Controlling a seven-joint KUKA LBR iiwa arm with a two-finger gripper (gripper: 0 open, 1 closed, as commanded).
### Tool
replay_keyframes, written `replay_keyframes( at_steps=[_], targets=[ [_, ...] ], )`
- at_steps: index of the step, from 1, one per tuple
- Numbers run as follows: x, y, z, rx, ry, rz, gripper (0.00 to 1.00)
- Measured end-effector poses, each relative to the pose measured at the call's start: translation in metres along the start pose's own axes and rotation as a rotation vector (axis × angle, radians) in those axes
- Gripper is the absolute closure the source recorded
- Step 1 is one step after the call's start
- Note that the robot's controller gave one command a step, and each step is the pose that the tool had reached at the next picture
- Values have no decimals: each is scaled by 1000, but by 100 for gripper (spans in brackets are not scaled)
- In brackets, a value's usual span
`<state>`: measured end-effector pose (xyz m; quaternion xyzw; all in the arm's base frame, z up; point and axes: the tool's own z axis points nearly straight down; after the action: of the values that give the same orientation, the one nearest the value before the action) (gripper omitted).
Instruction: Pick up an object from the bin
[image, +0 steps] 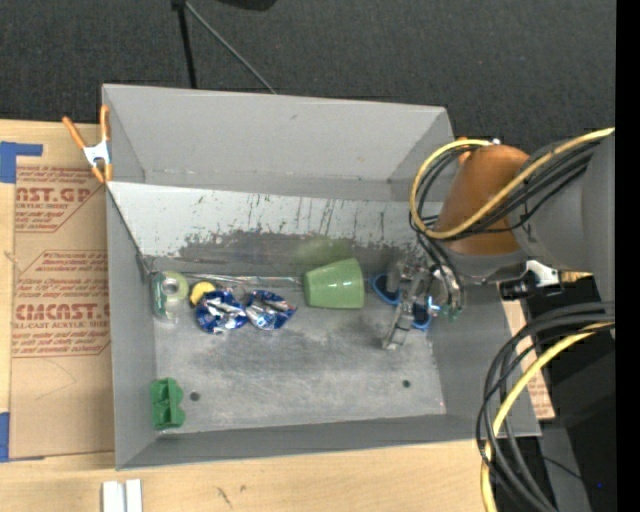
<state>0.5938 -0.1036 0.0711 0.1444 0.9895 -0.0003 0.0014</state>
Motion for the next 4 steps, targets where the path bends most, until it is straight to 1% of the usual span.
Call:
replay_keyframes(
  at_steps=[1,2,3,4],
  targets=[
    [0,1,-1,0,-1,-1,100],
    [1,2,0,0,2,-1,0],
    [20,-32,1,0,1,41,0],
    [18,-30,0,0,-2,38,100]
  ],
)
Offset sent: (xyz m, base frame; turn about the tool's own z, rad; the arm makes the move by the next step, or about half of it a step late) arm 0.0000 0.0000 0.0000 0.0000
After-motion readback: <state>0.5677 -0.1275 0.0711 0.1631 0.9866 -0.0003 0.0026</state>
